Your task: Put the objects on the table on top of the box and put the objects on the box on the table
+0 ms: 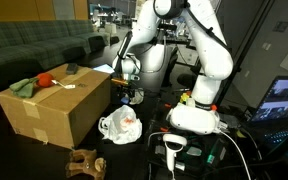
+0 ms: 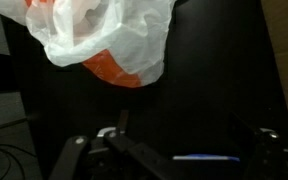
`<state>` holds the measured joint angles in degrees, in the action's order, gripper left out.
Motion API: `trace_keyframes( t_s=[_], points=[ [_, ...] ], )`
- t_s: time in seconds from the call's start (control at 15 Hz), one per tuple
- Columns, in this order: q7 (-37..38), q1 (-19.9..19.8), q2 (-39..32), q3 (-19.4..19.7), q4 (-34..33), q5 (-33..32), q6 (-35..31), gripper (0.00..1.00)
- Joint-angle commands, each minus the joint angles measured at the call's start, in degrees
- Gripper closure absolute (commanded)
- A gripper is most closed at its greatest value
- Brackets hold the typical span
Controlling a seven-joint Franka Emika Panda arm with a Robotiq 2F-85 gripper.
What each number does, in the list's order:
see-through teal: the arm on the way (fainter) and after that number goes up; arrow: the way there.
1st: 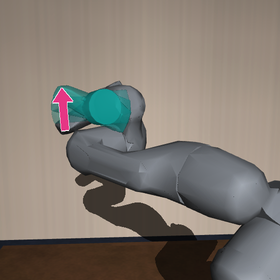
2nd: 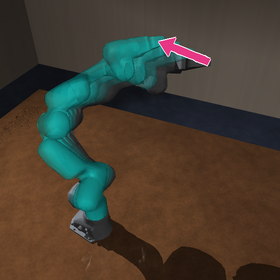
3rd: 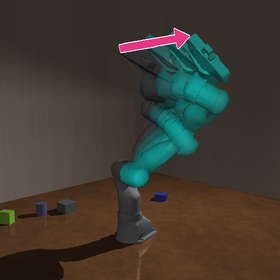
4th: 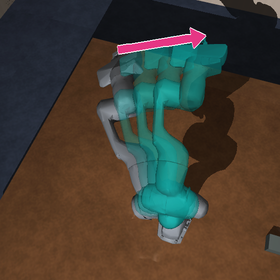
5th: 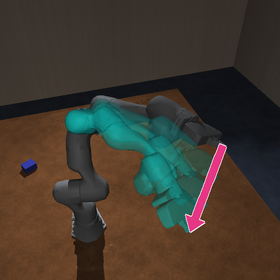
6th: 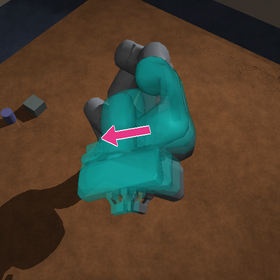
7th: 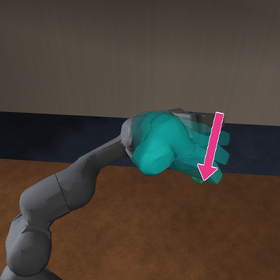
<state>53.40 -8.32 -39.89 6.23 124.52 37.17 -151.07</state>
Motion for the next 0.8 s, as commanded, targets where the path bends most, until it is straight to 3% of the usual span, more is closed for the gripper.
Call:
trace_keyframes(
  t_s=[0.0,0.73],
  points=[
    [2.1,0.7,-2.8,1.2,-2.3,0.0,0.2,0.0],
    [5.2,0.6,-4.4,2.1,-1.8,0.4,-0.6,0.0]
  ],
)
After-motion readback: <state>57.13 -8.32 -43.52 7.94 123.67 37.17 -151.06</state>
